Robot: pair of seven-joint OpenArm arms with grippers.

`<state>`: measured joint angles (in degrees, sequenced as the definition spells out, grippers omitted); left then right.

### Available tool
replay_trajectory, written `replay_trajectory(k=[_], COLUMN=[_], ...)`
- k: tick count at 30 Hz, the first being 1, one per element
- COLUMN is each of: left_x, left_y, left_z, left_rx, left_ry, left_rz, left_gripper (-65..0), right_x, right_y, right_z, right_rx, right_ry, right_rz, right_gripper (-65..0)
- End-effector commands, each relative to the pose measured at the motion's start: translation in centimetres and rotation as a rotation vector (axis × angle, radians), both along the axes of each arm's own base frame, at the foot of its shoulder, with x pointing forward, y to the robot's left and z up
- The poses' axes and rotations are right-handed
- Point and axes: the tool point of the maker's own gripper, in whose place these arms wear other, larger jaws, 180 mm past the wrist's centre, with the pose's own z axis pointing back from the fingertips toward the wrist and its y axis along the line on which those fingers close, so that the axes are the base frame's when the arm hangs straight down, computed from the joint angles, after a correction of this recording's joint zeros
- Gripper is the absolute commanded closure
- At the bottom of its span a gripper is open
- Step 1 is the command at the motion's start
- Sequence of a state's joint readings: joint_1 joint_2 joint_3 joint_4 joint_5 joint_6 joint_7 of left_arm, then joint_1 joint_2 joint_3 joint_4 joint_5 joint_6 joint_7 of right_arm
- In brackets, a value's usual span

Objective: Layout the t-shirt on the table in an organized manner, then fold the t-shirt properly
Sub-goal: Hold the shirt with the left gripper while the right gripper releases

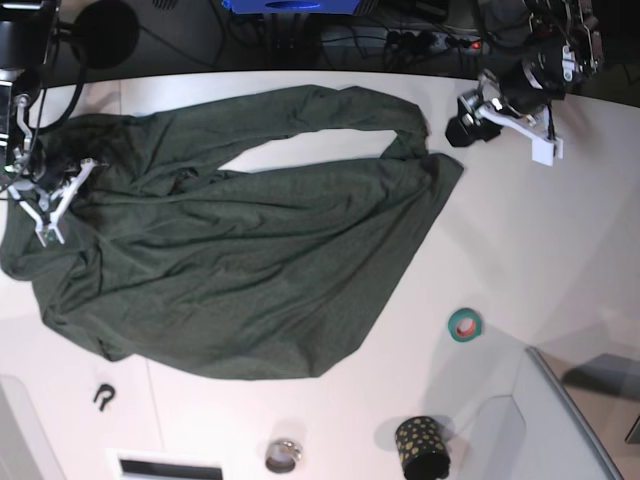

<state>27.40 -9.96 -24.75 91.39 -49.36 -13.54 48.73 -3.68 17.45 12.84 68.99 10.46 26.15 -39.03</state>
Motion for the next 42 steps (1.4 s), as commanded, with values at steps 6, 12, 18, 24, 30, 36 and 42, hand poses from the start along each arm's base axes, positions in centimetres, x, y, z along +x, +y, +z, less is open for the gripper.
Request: replay_trajectory(k=[6,12,18,24,30,36,42], left_x=[0.6,2.4,3.4,3.4,4.5,5.3,7.0], left_y=[1.3,2.0,-0.3,-1.1,-1.9,-2.6,-4.1], left_z=[1.1,0.1,-2.0,-3.9,-4.5,-6.0,-5.7], left_rx=[0.010,-0.025,-0.096,-0.147,-0.182,-0.232,-0.264], left_ry=[-0.059,-0.070,-0.030,0.016,0.006,0.031,0.008], left_rz=[0.026,0.100,0.086,0.121,0.104,0.112,0.095], left_gripper=[-42.0,-42.0,-41.6,-41.6,-41.5,-41.3,-41.1], right_x=[1.1,1.1,1.0,1.0,1.2,1.2,1.3], right_y=[-0.6,-0.6,-0.6,-0.8,-0.7,-0.8,-0.9], right_z=[0.9,0.9,0.9,0.9,1.0,1.0,1.2], right_rx=[-0.012,-0.011,-0.011,-0.011,-0.011,-0.011,-0.013], right_ry=[-0.034,-0.035,-0.034,-0.036,-0.039,-0.040,-0.046], right_rz=[0.004,0.004,0.004,-0.001,0.001,-0.001,-0.004], right_gripper=[0.0,0.0,0.0,0.0,0.0,0.0,0.0])
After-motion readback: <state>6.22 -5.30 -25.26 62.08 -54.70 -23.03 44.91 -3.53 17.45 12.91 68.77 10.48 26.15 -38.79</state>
